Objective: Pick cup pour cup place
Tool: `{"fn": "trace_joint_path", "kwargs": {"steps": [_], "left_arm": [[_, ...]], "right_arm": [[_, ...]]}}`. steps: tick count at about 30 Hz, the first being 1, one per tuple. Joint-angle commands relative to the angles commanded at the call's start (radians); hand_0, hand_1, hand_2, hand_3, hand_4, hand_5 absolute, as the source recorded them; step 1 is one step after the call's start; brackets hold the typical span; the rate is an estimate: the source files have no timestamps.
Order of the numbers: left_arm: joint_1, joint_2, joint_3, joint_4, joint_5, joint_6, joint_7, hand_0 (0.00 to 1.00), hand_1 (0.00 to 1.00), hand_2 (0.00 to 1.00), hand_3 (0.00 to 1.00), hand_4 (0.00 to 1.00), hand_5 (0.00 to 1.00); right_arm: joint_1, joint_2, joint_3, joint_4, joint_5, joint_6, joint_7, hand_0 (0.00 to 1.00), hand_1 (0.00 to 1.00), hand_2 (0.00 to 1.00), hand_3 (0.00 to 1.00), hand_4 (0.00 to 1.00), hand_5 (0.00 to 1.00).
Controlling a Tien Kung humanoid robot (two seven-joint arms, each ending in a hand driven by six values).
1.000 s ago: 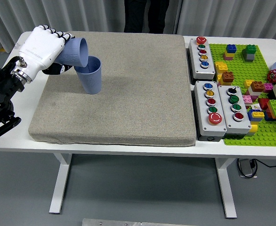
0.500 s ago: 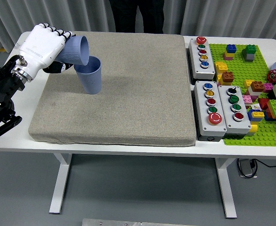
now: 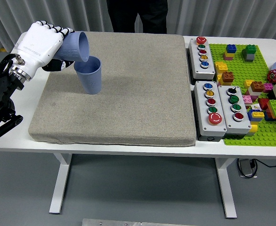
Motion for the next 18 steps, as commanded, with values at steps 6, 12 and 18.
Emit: {"fn": "trace_joint_path", "kwargs": {"steps": [6,12,18], "left_arm": [[0.093,-0.032,-0.178,-0.028,-0.217,0.034,-0.049,0.463,0.437,0.5,0.471,0.781,0.32],[0.185,-0.093,-0.342,-0.098,-0.464,0.043,-0.122,0.463,0.437,0.495,0.472,0.782,0.32],[0.262,-0.191,-0.469,-0.161,-0.721,0.068,-0.169,0.466,0.439,0.496,0.472,0.788,0.328]], "right_arm": [[-0.008,0.004,0.004,0.0,-0.011,0.001,-0.004,0.675,0.616,0.569,0.578,0.002,0.212],[-0.019,0.008,0.009,0.001,-0.023,0.002,-0.008,0.675,0.616,0.569,0.577,0.002,0.212],[-0.031,0.011,0.011,0.002,-0.032,0.004,-0.01,0.675,0.616,0.569,0.577,0.002,0.211]]}}
